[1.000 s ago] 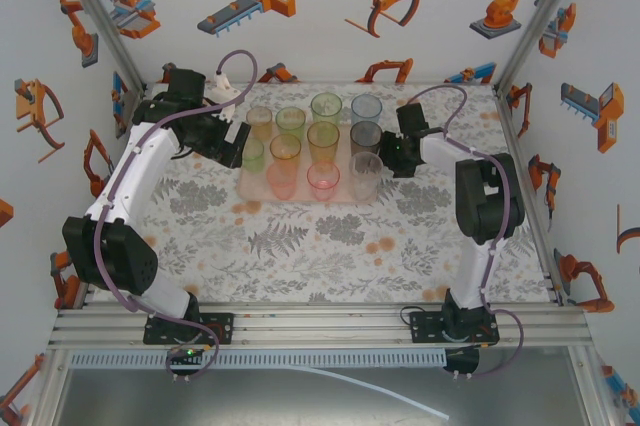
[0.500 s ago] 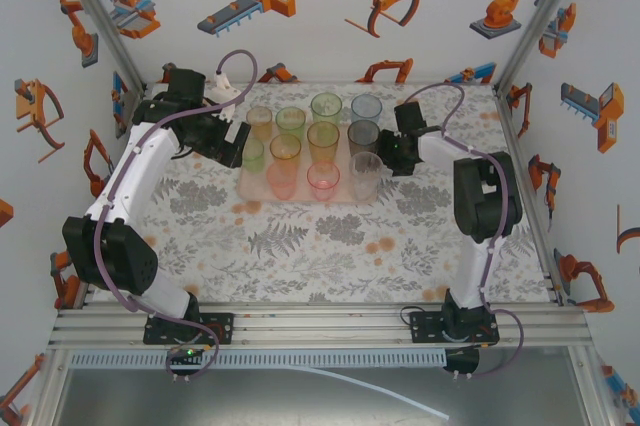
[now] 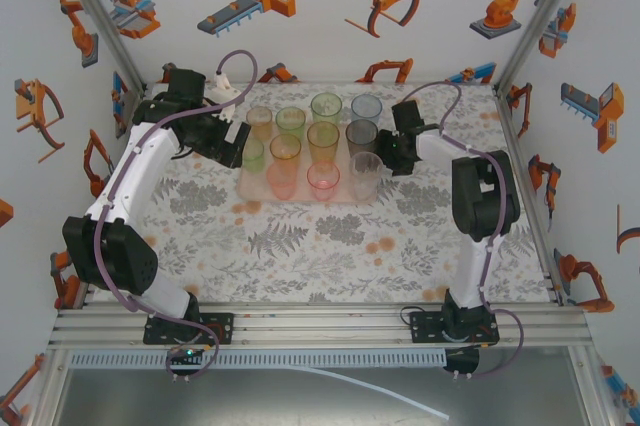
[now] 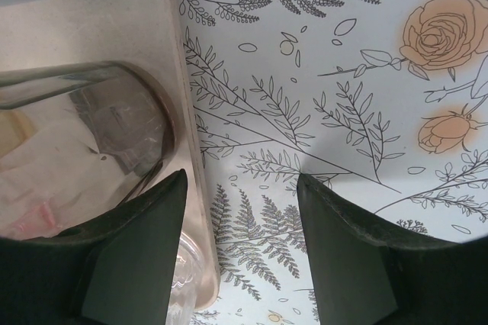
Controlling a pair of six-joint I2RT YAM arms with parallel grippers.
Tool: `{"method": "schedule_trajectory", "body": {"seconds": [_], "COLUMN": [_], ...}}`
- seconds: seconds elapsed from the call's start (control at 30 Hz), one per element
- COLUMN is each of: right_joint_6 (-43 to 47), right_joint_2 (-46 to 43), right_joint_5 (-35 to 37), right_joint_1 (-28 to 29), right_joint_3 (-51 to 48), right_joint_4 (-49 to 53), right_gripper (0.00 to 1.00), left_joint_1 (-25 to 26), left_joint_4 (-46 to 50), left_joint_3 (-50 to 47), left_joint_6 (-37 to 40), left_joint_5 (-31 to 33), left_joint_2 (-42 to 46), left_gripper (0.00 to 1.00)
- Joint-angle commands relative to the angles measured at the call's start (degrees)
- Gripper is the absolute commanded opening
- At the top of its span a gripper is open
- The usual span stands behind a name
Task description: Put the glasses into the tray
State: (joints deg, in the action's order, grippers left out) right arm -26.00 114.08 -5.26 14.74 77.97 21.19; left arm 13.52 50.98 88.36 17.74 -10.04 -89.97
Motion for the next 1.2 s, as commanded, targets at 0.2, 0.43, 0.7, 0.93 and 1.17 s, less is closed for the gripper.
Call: {"method": "schedule_trajectory", "body": {"seconds": [0.2, 0.43, 0.7, 0.93, 1.17], "right_joint_6": [1.74, 1.63, 1.88, 1.83, 1.23], "right_joint_2": [4.81, 4.75, 4.81, 4.93, 5.13], "right_joint_5": [3.06, 3.84, 4.37, 5.07, 5.61], "right_joint_1": [0.33, 0.37, 0.46, 0.55, 0.64], "right_joint_3": [-0.89, -0.29, 0.51, 1.12, 1.32], "right_joint_4": [5.53, 6.29, 7.63, 8.24, 8.49], "right_gripper": [0.57, 0.55, 0.54, 0.52, 0.47], "left_joint_1": [-0.07, -0.10, -0.10, -0.07, -0.12], "left_joint_4": [-0.22, -0.18, -0.23, -0.26, -0.10], "left_joint_3": [-0.73, -0.73, -0.55, -0.53, -0.39], "left_joint_6": [-0.33, -0.50, -0.58, -0.58, -0.59], "left_joint_5": [0.08, 0.03, 0.06, 0.15, 0.13], "left_joint_2": [-0.45, -0.48, -0.81, -0.95, -0.90], "left_gripper": [0.90, 0.90, 0.90, 0.90, 0.90]}}
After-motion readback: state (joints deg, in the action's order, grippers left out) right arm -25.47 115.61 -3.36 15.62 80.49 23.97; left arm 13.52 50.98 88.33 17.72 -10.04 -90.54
